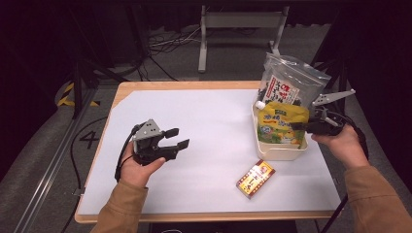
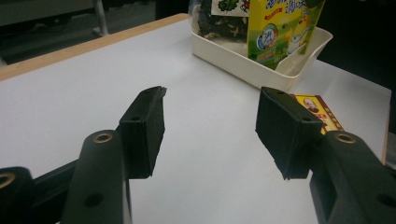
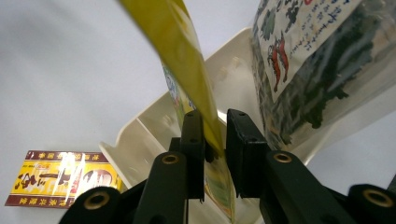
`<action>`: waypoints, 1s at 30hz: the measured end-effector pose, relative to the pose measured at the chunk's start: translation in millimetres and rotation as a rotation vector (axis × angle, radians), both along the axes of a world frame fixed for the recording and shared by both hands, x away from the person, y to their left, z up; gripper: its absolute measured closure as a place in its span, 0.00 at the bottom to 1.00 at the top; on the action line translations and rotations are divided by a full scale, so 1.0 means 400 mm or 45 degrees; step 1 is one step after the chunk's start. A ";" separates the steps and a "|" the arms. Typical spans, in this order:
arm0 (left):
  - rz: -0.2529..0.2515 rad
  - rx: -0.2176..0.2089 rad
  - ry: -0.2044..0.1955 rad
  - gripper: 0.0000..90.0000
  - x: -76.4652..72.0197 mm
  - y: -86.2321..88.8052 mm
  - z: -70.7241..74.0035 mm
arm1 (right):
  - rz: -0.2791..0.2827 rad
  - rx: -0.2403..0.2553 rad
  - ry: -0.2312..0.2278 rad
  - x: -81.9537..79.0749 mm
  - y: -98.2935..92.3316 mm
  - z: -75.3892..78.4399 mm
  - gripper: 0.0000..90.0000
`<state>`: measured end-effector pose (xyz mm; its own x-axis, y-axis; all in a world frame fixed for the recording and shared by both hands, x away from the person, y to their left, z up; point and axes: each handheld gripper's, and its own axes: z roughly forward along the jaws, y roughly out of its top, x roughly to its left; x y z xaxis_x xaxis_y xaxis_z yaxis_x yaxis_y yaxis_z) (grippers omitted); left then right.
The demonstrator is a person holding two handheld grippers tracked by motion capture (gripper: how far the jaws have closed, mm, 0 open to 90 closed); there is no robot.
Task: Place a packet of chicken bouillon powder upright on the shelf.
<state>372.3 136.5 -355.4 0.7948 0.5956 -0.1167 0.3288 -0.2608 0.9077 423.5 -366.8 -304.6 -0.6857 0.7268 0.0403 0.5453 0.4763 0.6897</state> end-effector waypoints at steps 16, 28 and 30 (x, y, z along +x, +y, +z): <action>-0.033 0.029 0.008 0.46 0.002 -0.023 -0.002 | -0.040 0.021 -0.057 -0.039 -0.009 0.019 0.72; -0.091 0.049 0.049 0.44 -0.003 -0.060 0.009 | -0.069 0.028 -0.142 -0.092 -0.017 0.062 0.74; -0.110 0.057 0.073 0.42 -0.005 -0.072 0.010 | -0.082 0.030 -0.159 -0.104 -0.017 0.066 0.73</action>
